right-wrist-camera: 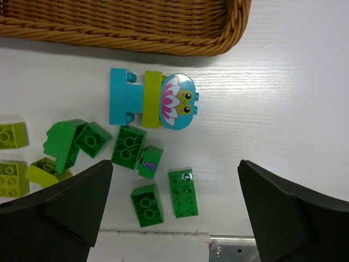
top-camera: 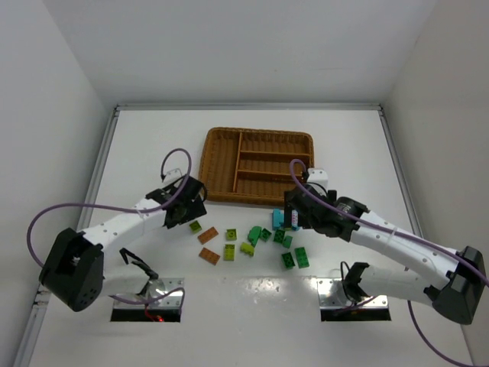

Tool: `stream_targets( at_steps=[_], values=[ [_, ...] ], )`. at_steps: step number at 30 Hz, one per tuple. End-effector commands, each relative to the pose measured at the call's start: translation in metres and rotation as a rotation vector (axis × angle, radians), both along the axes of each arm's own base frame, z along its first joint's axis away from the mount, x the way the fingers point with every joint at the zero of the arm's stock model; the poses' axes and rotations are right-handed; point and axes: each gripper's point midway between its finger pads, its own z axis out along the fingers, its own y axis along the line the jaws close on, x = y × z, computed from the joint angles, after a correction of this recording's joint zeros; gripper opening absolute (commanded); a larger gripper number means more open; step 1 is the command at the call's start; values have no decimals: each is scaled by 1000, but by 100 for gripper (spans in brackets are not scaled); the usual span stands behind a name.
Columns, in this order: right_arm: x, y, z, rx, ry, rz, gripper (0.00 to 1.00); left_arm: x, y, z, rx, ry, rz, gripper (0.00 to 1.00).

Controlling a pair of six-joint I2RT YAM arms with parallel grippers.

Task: Sort the legos into containers by color

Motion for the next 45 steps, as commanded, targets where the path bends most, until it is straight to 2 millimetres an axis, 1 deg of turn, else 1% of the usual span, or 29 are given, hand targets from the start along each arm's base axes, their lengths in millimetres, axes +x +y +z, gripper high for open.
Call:
stream_targets(
  at_steps=[1, 2, 3, 4, 5, 6, 8, 12, 14, 15, 16, 18, 22, 24, 26, 27, 28, 30, 31, 32, 33, 36, 38, 39, 40, 41, 42, 44, 45],
  values=[
    [7, -1, 12, 21, -44, -34, 100, 8, 11, 1, -14, -66, 187, 81],
    [7, -1, 12, 21, -44, -34, 100, 5, 13, -7, -5, -46, 197, 81],
    [7, -1, 9, 14, -39, -34, 100, 7, 11, -10, -7, -43, 206, 80],
    [7, -1, 9, 14, -39, -34, 100, 5, 12, -19, 10, -15, 214, 79],
    [8, 1, 13, 21, -44, -34, 100, 4, 12, -22, 12, -5, 226, 79],
    [8, 2, 11, 8, -44, -30, 100, 5, 8, -24, 2, -7, 232, 77],
    [7, 0, 10, 0, -37, -29, 100, 3, 5, -26, -3, -3, 236, 77],
    [7, 0, 10, 0, -37, -29, 100, 5, 1, -26, -28, -10, 249, 77],
    [7, -1, 10, -6, -37, -22, 100, 2, 1, -29, -37, 4, 256, 77],
    [7, -1, 10, -6, -37, -22, 100, 2, -6, -29, -57, 3, 240, 77],
    [7, -1, 10, -6, -37, -22, 100, 0, -5, -32, -58, 9, 250, 75],
    [8, 1, 9, -6, -37, -22, 100, -2, -12, -34, -76, 21, 232, 75],
    [8, 1, 9, -12, -38, -16, 100, -7, -14, -39, -88, 33, 239, 70],
    [8, 1, 9, -12, -38, -16, 100, -8, -13, -41, -88, 33, 239, 67],
    [8, 1, 9, -12, -38, -16, 100, -13, -10, -48, -80, 43, 239, 64],
    [8, 1, 9, -12, -38, -16, 100, -13, -10, -48, -80, 43, 239, 64],
    [8, 1, 9, -12, -38, -16, 100, -14, -12, -50, -90, 46, 235, 62],
    [8, 1, 9, -12, -38, -16, 100, -16, -13, -53, -89, 48, 226, 61],
    [7, -1, 5, -20, -32, -15, 100, -17, -12, -55, -90, 46, 226, 55],
    [7, -1, 5, -20, -32, -15, 100, -17, -12, -55, -90, 46, 226, 54],
    [7, -1, 5, -20, -32, -15, 100, -17, -12, -55, -90, 46, 226, 50],
    [8, -2, 6, -25, -38, -20, 100, -17, -12, -55, -86, 47, 218, 44],
    [8, -2, 6, -25, -38, -20, 100, -16, -13, -49, -94, 31, 207, 40],
    [9, -3, 6, -30, -44, -25, 100, -11, -16, -43, -104, 15, 198, 38],
    [9, -3, 6, -30, -44, -25, 100, -11, -16, -39, -106, 14, 198, 36],
    [9, -3, 9, -30, -44, -25, 100, -6, -20, -25, -112, -17, 173, 34],
    [9, -3, 9, -30, -44, -25, 100, -2, -20, -15, -109, -43, 163, 34],
    [10, -8, 12, -36, -61, -47, 100, 15, -28, 17, -124, -120, 108, 34],
    [11, -9, 12, -36, -68, -59, 100, 19, -30, 26, -119, -131, 88, 34]
  ],
)
